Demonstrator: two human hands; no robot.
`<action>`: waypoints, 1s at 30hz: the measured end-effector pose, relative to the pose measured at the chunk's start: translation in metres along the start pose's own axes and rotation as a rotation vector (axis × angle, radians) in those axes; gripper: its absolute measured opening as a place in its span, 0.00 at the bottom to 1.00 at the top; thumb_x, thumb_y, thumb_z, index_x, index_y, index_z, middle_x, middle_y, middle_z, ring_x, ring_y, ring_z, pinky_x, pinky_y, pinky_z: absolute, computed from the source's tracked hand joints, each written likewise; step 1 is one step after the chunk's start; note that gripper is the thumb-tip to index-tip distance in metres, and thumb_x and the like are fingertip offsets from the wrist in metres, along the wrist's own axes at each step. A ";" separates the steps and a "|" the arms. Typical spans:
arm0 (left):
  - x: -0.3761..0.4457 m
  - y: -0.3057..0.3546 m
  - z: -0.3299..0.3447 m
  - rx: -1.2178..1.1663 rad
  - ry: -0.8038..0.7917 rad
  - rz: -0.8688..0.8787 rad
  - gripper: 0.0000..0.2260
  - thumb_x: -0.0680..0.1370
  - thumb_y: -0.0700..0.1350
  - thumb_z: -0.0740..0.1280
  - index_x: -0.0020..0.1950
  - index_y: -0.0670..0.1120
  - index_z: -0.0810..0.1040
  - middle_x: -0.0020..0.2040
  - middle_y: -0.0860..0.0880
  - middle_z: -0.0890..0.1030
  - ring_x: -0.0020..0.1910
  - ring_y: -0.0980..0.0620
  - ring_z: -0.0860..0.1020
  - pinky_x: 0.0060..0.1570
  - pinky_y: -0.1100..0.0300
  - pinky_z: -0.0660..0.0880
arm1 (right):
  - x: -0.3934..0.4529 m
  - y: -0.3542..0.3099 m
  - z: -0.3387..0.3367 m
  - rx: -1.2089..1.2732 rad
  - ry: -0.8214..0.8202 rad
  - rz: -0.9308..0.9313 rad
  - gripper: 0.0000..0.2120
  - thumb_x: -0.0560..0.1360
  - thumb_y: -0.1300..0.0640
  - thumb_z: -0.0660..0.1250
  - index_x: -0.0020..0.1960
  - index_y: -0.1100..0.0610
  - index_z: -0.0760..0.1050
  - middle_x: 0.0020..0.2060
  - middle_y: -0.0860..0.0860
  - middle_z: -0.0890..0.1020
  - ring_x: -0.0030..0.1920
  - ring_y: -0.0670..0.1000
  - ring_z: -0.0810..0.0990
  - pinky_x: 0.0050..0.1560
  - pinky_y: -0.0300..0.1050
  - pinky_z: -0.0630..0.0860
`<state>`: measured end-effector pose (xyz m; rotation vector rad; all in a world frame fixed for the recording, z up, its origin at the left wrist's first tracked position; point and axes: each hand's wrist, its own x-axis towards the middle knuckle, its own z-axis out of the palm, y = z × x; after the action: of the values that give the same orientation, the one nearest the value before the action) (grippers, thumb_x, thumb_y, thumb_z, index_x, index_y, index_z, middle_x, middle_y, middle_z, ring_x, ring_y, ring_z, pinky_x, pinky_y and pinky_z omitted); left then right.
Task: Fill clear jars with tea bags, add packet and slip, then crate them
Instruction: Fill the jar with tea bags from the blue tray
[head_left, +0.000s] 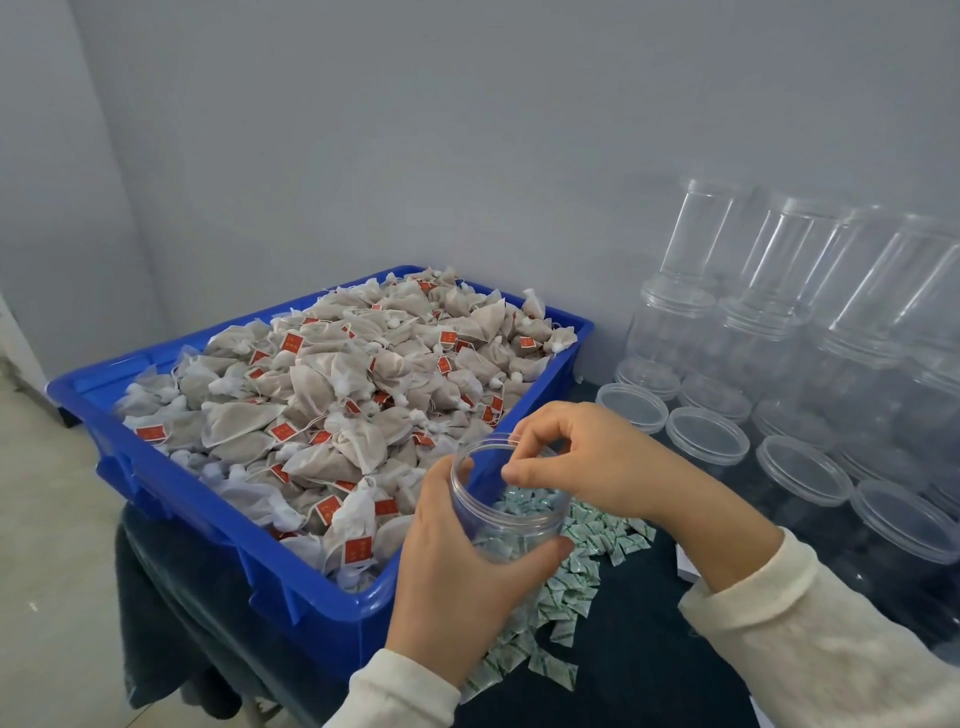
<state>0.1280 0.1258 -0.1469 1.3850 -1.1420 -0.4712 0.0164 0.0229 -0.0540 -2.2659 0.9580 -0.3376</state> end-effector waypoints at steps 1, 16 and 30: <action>0.000 0.000 0.000 -0.001 -0.003 -0.003 0.38 0.54 0.68 0.75 0.60 0.65 0.64 0.55 0.67 0.74 0.56 0.67 0.74 0.54 0.68 0.72 | 0.003 -0.001 -0.003 0.039 -0.003 -0.001 0.06 0.71 0.50 0.74 0.35 0.46 0.81 0.45 0.42 0.82 0.48 0.40 0.79 0.45 0.33 0.71; 0.005 -0.001 -0.005 -0.062 -0.080 -0.073 0.42 0.52 0.71 0.75 0.61 0.67 0.62 0.56 0.73 0.71 0.58 0.70 0.72 0.57 0.68 0.73 | 0.154 -0.033 0.017 -0.164 0.088 -0.142 0.19 0.72 0.52 0.74 0.62 0.55 0.77 0.53 0.51 0.81 0.53 0.48 0.79 0.55 0.42 0.76; 0.005 0.005 -0.004 0.089 -0.076 0.042 0.36 0.56 0.67 0.72 0.55 0.80 0.53 0.56 0.78 0.63 0.59 0.75 0.65 0.49 0.83 0.62 | 0.180 -0.024 0.050 -0.538 0.053 -0.142 0.17 0.76 0.53 0.69 0.62 0.58 0.77 0.58 0.54 0.80 0.57 0.55 0.78 0.57 0.50 0.75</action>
<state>0.1320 0.1249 -0.1394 1.4269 -1.2645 -0.4501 0.1788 -0.0693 -0.0787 -2.8343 1.0059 -0.2185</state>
